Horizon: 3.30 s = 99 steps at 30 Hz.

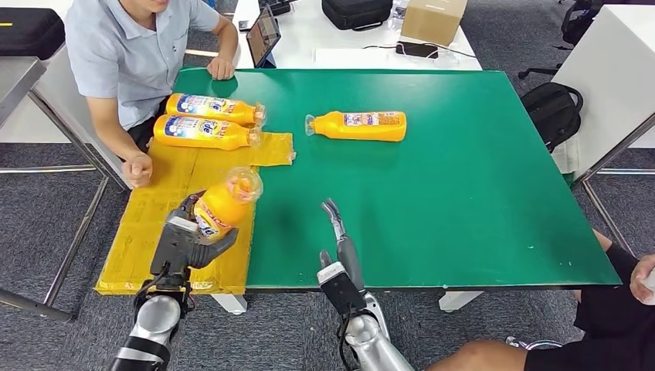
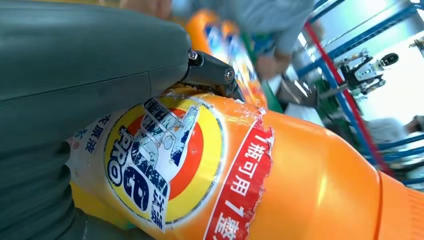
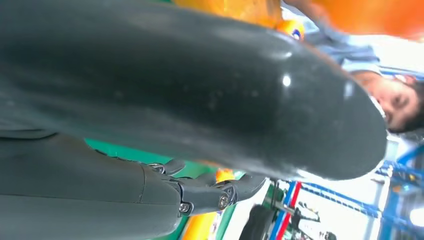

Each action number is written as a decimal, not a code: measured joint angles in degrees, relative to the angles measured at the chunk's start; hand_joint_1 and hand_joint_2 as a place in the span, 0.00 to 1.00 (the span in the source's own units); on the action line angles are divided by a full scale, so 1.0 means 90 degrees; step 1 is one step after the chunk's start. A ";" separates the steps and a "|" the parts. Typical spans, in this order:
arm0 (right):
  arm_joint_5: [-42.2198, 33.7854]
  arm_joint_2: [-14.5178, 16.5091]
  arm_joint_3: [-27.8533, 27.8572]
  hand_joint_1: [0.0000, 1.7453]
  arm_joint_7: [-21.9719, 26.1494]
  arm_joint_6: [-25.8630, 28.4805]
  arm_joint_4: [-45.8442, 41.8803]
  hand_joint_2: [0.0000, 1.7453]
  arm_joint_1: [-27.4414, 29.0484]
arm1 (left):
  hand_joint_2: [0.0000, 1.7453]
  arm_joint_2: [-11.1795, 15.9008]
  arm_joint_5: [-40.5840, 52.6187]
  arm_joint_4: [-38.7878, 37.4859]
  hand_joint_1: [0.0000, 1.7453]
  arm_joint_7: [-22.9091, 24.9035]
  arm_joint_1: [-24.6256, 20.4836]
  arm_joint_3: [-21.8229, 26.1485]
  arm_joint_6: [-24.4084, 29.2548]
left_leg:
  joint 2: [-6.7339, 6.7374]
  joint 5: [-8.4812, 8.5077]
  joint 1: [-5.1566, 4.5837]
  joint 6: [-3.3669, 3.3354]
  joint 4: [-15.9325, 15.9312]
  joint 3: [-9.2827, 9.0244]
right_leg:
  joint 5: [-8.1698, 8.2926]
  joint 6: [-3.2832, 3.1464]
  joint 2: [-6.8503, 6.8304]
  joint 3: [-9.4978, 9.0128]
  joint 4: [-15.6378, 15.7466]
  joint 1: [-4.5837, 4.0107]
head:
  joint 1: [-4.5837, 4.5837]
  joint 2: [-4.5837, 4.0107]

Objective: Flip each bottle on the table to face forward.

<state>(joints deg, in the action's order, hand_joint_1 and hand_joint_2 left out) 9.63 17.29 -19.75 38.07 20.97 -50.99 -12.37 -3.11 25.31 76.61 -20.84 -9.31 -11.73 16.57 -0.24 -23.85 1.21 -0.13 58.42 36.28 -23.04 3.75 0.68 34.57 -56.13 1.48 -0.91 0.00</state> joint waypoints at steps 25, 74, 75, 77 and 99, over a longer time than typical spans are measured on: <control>-0.0155 0.0138 -0.0225 0.00 0.0000 -0.0335 -0.0498 0.00 0.0152 | 1.00 0.1149 0.3754 -0.3371 0.98 0.1316 -0.1953 -0.0465 -0.0240 | 0.0000 0.0007 0.0007 0.0006 -0.0001 0.0003 | 0.0001 -0.0004 0.0000 0.0003 -0.0003 -0.0009 | -0.0002 0.0000; 0.2059 -0.0669 -0.0343 0.00 -0.0053 0.1887 -0.0767 1.00 0.0044 | 1.00 -0.0272 -0.4146 0.1322 0.00 -0.0859 0.0684 0.1189 -0.1915 | -0.0006 0.0003 0.0007 0.0011 -0.0004 -0.0020 | -0.0009 -0.0015 -0.0005 -0.0024 0.0000 -0.0010 | -0.0001 0.0000; 0.2084 -0.0696 -0.0284 0.00 -0.0056 0.1877 -0.0790 1.00 0.0046 | 1.00 -0.0286 -0.4138 0.1347 0.00 -0.0864 0.0687 0.1193 -0.1905 | -0.0006 0.0003 0.0006 0.0011 -0.0004 -0.0020 | -0.0009 -0.0015 -0.0005 -0.0025 0.0000 -0.0010 | -0.0001 0.0000; 0.2124 -0.0738 -0.0199 0.00 -0.0071 0.1856 -0.0826 1.00 0.0051 | 1.00 -0.0309 -0.4123 0.1374 0.00 -0.0870 0.0691 0.1203 -0.1898 | -0.0006 0.0003 0.0007 0.0011 -0.0004 -0.0020 | -0.0008 -0.0015 -0.0005 -0.0025 0.0000 -0.0010 | -0.0001 0.0000; 0.5993 -0.1786 0.0362 0.00 -0.3437 0.0974 0.0299 1.00 -0.0496 | 1.00 -0.0547 -0.3496 0.1808 0.00 -0.0904 0.1273 0.1192 -0.2004 | -0.0007 0.0004 0.0004 0.0009 -0.0001 -0.0008 | -0.0004 -0.0011 -0.0005 -0.0015 0.0001 -0.0009 | 0.0001 0.0000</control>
<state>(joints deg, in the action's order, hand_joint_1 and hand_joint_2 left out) 63.56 1.22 -16.50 7.14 29.73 -48.30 -16.84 -8.03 -6.16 92.88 -28.98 2.15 -1.00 -1.47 -0.29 -23.82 1.25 -0.05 58.41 36.22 -23.08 3.65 0.64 34.44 -56.12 1.40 -0.90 0.00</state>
